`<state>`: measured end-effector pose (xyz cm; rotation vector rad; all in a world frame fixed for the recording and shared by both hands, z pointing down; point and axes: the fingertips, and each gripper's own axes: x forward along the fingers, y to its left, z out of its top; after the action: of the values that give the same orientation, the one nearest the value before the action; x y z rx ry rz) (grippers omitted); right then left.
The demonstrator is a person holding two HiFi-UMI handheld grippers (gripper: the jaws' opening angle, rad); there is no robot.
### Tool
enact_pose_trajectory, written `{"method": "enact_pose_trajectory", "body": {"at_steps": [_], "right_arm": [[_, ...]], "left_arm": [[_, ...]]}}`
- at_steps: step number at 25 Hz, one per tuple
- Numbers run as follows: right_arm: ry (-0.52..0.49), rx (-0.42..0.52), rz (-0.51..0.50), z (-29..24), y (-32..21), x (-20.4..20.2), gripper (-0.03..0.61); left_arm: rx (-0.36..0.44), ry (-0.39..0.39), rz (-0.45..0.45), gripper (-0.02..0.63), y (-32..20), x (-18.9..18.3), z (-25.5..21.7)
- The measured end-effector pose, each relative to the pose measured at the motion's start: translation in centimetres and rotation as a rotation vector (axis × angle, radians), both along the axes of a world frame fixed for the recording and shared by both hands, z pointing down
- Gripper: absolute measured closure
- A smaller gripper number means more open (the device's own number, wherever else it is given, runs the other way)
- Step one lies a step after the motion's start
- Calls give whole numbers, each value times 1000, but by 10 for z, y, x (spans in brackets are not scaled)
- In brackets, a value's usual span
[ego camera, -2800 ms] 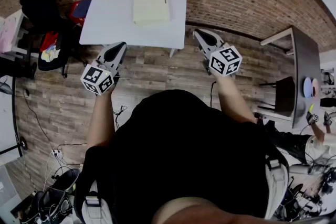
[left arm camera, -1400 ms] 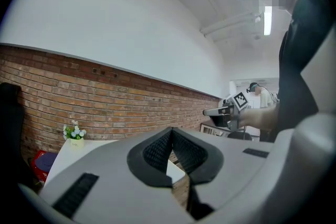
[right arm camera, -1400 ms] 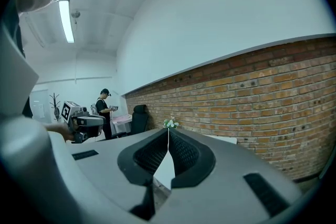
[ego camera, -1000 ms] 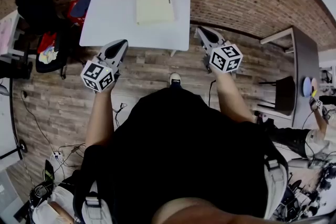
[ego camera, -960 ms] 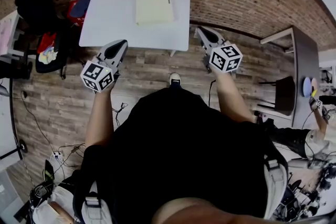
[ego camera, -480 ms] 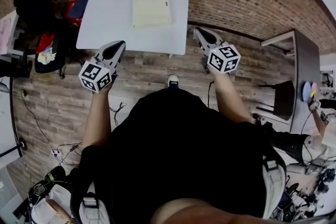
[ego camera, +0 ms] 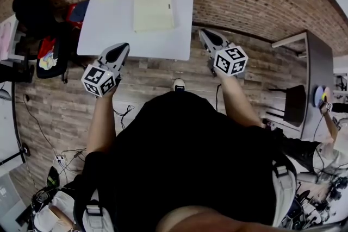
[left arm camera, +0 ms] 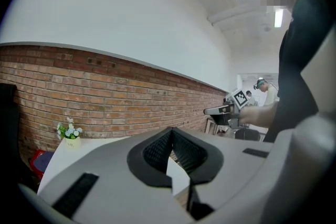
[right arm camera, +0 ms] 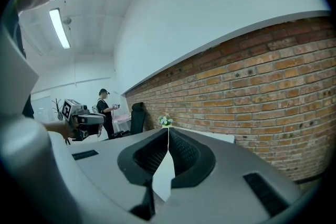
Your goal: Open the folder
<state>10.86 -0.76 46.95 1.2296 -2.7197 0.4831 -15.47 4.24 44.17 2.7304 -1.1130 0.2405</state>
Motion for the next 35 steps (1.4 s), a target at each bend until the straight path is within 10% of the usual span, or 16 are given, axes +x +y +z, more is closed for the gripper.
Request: {"method": "enact_pose_trajectory", "body": {"at_steps": [35], "right_arm": [[-29,-62,-187,30,-130,37,554]], "left_arm": [[-53,-56,-148,601,-95,62,13]]}}
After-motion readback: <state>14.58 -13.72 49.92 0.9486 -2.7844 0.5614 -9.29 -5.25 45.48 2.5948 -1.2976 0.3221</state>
